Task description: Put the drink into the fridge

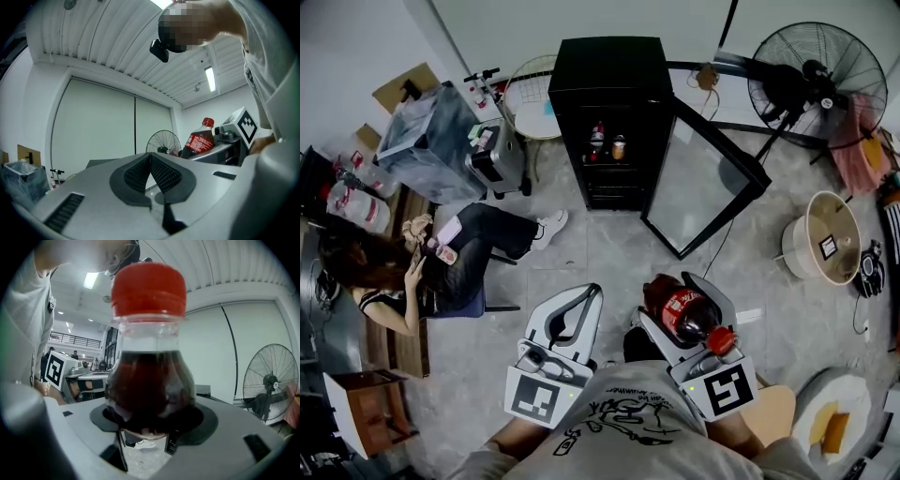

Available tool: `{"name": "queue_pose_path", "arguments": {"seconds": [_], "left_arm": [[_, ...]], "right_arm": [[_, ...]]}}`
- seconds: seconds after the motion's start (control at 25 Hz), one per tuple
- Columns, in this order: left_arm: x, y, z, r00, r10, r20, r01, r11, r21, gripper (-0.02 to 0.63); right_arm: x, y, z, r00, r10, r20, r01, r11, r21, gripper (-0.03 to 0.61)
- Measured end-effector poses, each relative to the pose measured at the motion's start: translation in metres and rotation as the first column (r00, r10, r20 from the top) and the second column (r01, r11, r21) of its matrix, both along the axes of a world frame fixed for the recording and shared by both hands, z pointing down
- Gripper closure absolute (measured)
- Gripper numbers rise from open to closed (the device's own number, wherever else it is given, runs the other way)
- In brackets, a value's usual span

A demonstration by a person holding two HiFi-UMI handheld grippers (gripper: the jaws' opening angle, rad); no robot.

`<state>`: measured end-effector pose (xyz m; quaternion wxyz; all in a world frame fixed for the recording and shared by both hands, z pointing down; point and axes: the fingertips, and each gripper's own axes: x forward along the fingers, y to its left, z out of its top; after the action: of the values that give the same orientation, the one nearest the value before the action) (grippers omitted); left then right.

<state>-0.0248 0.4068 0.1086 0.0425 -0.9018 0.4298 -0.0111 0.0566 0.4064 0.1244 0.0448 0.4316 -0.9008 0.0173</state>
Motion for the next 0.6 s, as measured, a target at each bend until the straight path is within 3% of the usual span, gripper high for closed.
{"name": "queue_pose_path", "arguments": {"seconds": [0.6], "left_arm": [[0.068,-0.100,0.014,0.999,-0.039,0.023,0.040,0.998,-0.039,0.592]], "right_arm": [[0.062,-0.104,0.013,0.999,-0.043,0.003,0.043,0.999,-0.032,0.265]]}}
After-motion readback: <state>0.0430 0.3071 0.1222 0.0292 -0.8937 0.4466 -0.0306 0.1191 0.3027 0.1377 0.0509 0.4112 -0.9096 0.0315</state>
